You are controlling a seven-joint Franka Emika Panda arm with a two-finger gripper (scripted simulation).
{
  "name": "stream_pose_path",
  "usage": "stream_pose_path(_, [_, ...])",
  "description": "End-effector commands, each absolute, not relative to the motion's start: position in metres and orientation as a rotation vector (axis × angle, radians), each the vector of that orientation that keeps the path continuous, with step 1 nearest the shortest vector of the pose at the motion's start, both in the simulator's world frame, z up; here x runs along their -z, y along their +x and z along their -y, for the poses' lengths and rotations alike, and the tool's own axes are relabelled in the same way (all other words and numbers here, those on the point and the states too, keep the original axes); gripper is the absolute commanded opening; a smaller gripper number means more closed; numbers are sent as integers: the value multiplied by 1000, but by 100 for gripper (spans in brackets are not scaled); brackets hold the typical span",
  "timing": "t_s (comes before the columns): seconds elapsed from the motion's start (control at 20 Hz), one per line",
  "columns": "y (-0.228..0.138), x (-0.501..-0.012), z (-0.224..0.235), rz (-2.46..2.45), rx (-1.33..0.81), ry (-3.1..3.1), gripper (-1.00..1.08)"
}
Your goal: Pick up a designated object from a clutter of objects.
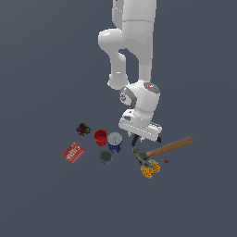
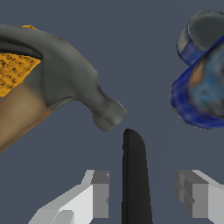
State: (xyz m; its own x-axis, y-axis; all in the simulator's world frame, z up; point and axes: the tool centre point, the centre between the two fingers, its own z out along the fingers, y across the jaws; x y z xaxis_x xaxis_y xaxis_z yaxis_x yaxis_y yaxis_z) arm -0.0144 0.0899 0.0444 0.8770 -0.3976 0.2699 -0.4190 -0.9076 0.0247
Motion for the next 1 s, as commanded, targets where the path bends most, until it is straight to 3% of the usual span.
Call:
stream_pose_path(0.0, [-13,-37,-89,646,-399,2963,28])
stream_pose_path(0.5, [-9,-22,-87,647,-400,2964,28])
stream_pose_path(0.55, [-9,-22,-87,647,-400,2964,-100])
stream_pose_path(0.95, [-9,-22,-87,647,-400,2964,-100])
